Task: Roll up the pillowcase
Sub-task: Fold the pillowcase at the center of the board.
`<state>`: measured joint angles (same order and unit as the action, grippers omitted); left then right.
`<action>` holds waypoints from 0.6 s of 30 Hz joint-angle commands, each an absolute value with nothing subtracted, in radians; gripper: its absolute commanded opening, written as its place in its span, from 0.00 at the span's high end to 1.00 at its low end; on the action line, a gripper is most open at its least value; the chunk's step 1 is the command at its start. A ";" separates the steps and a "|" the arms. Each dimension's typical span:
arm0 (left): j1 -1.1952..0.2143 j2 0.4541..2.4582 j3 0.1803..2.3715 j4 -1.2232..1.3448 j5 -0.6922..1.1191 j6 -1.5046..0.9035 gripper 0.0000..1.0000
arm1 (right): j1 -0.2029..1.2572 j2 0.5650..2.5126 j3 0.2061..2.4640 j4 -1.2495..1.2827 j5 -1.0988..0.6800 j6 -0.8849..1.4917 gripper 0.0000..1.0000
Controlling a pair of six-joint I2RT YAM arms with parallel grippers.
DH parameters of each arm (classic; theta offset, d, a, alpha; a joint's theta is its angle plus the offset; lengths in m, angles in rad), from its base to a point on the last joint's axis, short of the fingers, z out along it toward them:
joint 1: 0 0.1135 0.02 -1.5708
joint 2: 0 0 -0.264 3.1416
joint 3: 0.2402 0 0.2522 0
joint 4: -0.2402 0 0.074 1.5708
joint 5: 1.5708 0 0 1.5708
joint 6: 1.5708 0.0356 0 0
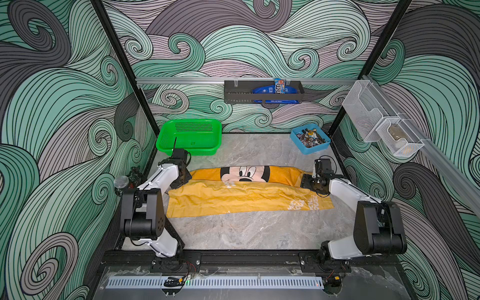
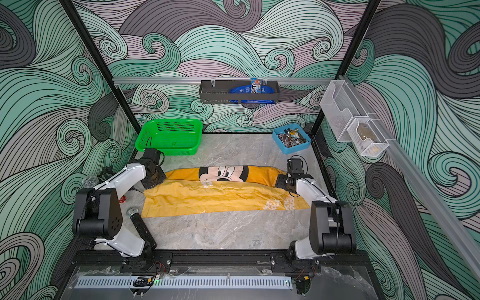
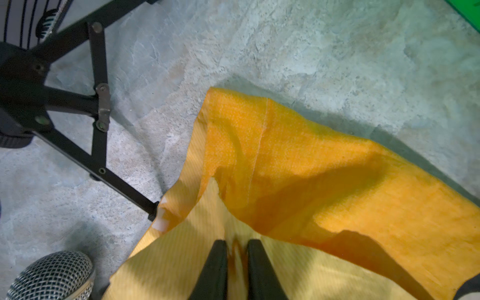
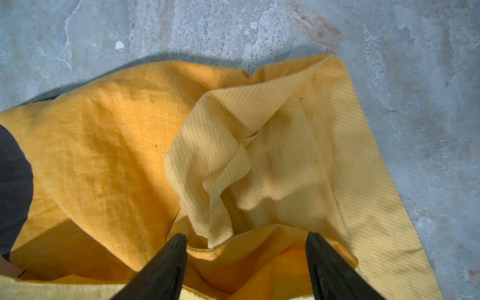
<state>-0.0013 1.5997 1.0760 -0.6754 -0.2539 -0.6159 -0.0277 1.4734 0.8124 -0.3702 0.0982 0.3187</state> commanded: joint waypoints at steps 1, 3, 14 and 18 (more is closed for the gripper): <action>-0.005 1.567 1.098 -0.716 -0.277 -0.600 0.87 | -0.029 1.480 0.824 -0.379 0.095 0.324 0.25; -0.005 1.558 1.087 -0.703 -0.265 -0.598 0.93 | -0.029 1.480 0.824 -0.378 0.095 0.325 0.25; -0.017 1.494 1.174 -0.738 -0.295 -0.578 1.00 | -0.050 1.429 0.878 -0.450 0.227 0.320 0.20; -0.058 1.438 1.168 -0.792 -0.359 -0.575 1.00 | -0.101 1.421 0.886 -0.459 0.246 0.321 0.19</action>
